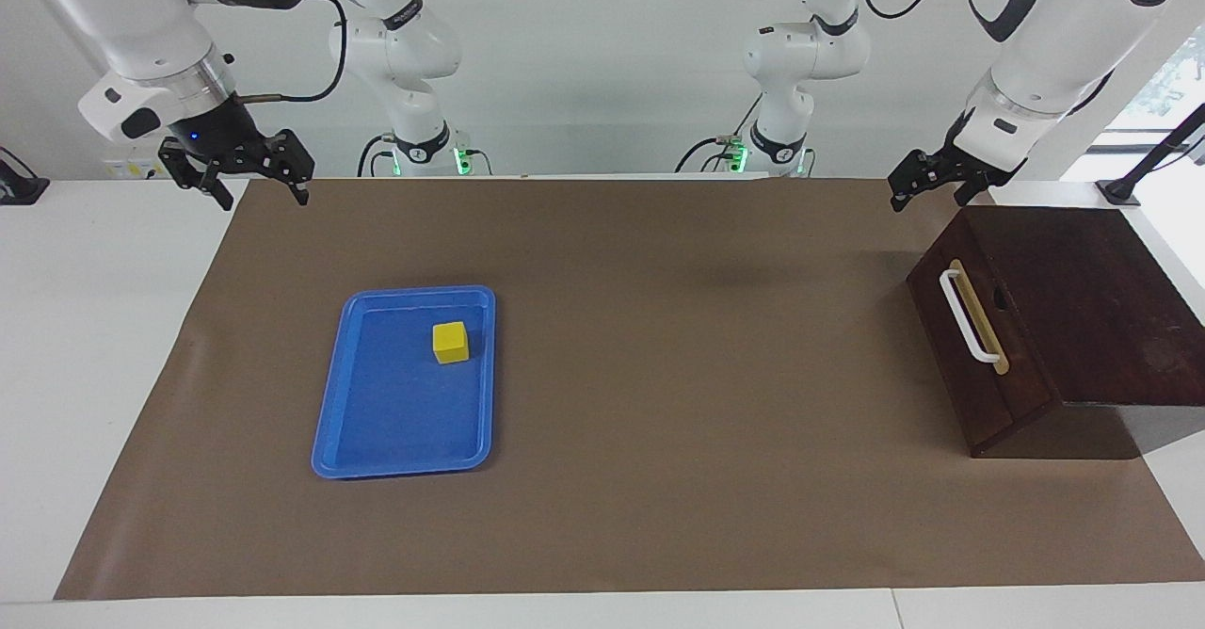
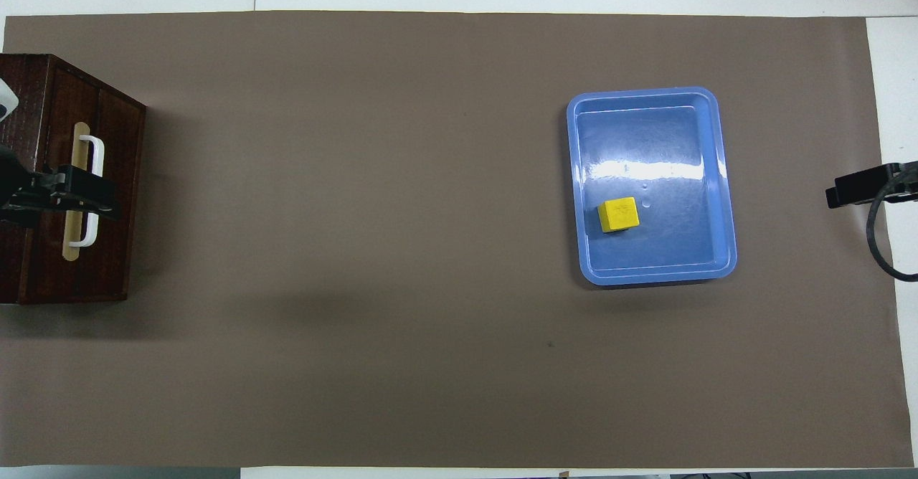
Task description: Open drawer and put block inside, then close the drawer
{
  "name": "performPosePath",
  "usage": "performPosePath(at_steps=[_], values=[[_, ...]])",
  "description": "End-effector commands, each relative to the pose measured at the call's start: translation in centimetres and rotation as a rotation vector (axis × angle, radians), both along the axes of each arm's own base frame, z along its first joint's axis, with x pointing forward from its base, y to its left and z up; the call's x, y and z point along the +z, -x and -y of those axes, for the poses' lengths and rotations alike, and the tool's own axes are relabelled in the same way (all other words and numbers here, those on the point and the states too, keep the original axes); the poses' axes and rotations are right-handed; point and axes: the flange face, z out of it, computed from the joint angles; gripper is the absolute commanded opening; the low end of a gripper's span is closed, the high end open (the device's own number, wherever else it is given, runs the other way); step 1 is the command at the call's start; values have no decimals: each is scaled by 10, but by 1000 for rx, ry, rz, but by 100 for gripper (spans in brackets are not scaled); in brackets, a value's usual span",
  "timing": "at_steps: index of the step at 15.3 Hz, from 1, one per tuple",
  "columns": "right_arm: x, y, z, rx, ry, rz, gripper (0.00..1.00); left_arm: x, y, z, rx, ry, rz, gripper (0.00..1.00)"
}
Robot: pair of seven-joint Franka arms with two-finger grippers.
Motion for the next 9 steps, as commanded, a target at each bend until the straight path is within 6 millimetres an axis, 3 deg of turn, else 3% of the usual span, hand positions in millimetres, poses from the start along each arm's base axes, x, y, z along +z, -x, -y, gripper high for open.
performPosePath(at_steps=[1, 9], values=[[1, 4, 4, -11, 23, 2, 100, 2, 6, -1, 5, 14, 4, 100], [1, 4, 4, -6, 23, 1, 100, 2, 6, -1, 5, 14, 4, 100]])
